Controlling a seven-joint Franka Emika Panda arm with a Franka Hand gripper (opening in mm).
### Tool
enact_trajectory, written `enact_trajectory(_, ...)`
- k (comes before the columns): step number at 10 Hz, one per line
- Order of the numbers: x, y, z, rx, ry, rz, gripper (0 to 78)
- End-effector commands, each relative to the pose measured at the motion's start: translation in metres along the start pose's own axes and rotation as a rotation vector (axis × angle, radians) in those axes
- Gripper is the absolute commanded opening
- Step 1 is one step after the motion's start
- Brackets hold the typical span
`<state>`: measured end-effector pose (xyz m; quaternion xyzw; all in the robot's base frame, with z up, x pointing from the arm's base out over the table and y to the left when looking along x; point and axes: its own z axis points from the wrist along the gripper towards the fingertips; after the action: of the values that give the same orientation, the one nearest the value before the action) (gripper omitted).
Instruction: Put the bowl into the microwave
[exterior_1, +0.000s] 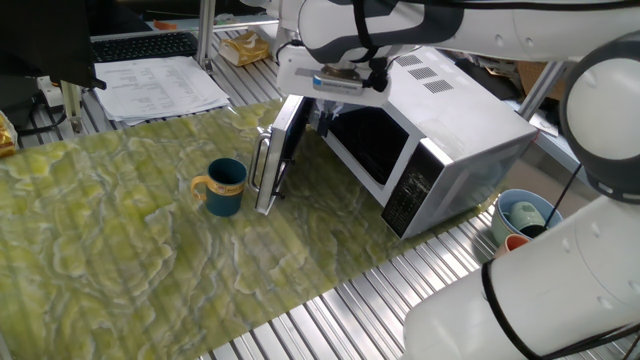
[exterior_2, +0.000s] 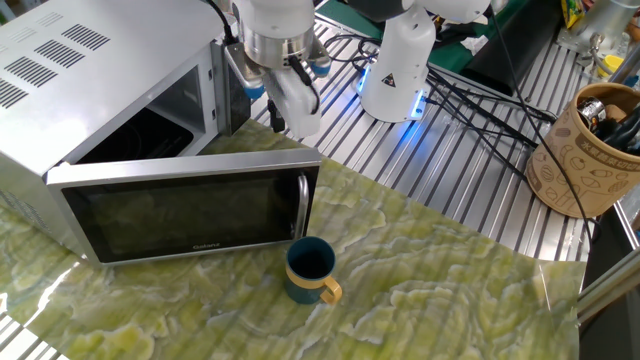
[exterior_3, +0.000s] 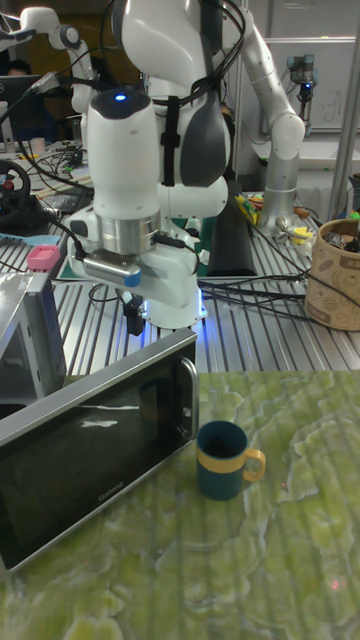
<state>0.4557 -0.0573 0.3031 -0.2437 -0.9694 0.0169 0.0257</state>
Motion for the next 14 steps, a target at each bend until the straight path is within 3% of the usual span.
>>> enact_trajectory(1, 0.0, 0.001, -0.001, -0.004, 0.002, -0.046, 1.2)
enact_trajectory(8, 0.023, 0.024, 0.003, 0.036, 0.036, -0.027, 1.2)
enact_trajectory(10, 0.043, 0.032, 0.011, 0.067, 0.053, 0.002, 1.2)
enact_trajectory(12, 0.059, 0.043, 0.002, 0.114, 0.112, 0.034, 1.2)
enact_trajectory(14, 0.069, 0.051, -0.006, 0.117, 0.131, 0.053, 1.2)
